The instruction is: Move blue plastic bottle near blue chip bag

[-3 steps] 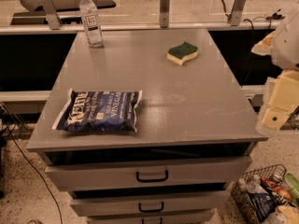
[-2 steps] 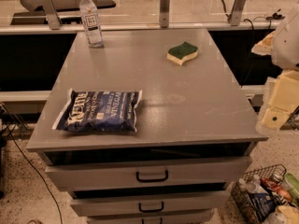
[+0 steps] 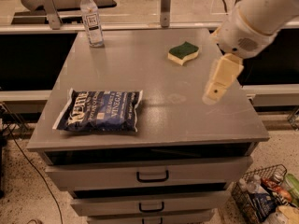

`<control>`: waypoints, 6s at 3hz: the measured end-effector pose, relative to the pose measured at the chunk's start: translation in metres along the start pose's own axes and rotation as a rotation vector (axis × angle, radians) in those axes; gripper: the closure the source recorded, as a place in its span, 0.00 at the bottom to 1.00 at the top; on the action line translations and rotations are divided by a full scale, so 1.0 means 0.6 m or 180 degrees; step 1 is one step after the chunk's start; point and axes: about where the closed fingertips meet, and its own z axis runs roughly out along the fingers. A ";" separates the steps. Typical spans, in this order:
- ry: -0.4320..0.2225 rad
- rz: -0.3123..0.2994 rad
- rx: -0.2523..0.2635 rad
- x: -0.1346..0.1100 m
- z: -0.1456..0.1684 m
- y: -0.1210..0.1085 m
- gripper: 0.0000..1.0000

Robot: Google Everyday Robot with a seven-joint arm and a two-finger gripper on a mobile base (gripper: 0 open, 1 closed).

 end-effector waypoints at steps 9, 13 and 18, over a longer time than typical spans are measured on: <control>-0.2345 0.1149 0.0696 -0.509 0.393 -0.396 0.00; -0.2808 0.1563 0.0546 -0.626 0.442 -0.454 0.41; -0.2782 0.1067 0.0442 -0.512 0.244 -0.346 1.00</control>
Offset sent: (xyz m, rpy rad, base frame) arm 0.2169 0.1479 0.0526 0.4129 -0.2176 -0.0389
